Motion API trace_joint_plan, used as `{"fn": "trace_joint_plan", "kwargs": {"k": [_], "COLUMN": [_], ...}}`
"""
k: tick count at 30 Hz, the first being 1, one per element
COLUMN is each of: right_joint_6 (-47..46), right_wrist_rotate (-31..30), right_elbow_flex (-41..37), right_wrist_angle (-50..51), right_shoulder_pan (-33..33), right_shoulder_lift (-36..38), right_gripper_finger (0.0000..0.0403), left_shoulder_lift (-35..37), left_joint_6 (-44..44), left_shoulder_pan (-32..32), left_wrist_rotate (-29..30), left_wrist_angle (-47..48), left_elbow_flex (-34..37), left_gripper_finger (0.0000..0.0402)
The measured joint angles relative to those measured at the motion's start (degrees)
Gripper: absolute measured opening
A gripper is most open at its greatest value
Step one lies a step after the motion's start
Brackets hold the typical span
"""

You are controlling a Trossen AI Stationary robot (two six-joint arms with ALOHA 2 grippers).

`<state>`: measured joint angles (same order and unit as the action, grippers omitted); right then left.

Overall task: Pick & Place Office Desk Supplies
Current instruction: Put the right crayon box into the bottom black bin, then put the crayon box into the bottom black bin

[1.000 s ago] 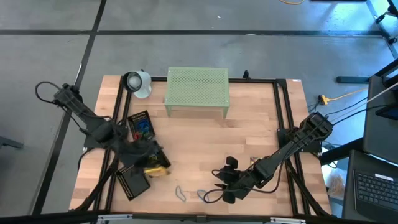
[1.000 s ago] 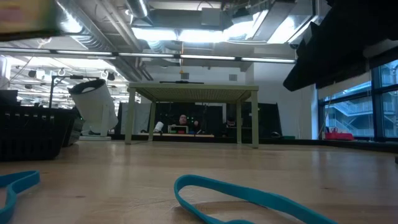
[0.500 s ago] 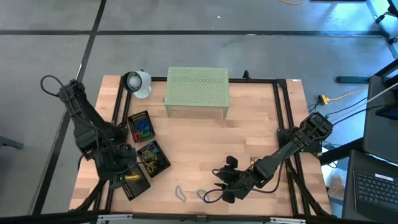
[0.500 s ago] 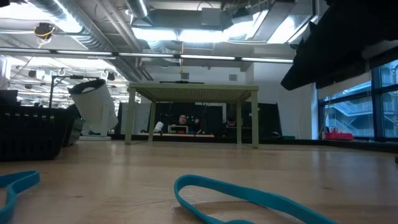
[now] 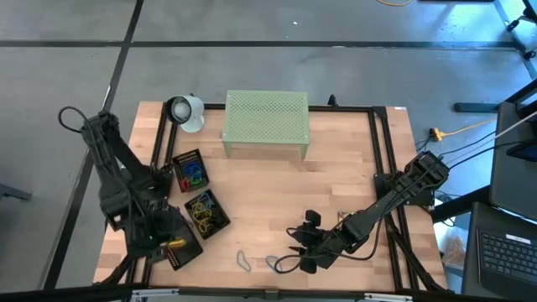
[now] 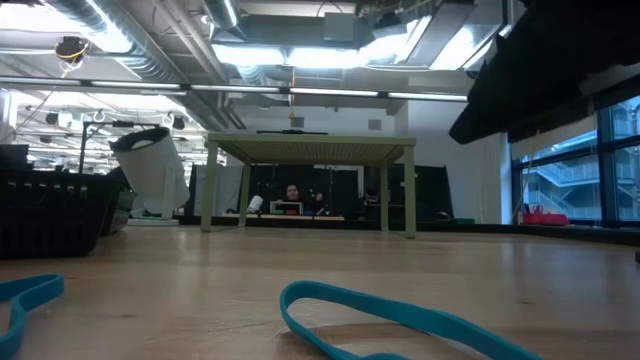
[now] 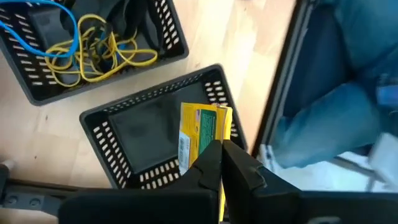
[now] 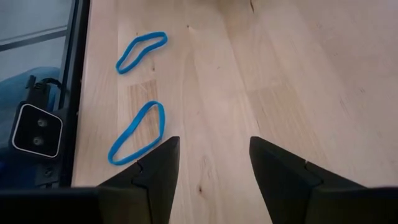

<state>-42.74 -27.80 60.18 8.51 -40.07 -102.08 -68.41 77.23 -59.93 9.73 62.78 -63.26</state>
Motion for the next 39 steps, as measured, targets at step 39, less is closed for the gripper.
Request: {"fn": "trace_joint_plan", "kwargs": {"k": [39], "right_joint_6": [-21.54], "right_wrist_rotate": [9.63], "right_elbow_flex": [0.11], "right_wrist_angle": [28.78], "right_shoulder_pan": [4.36], "right_shoulder_lift": [10.39], "right_gripper_finger": [0.0199], "left_shoulder_lift": [-10.81], "left_joint_6": [-0.05], "left_shoulder_pan": [7.51], "left_wrist_rotate": [-1.14], "left_wrist_angle": [4.79], "left_elbow_flex": [0.0], "left_gripper_finger": [0.0063]}}
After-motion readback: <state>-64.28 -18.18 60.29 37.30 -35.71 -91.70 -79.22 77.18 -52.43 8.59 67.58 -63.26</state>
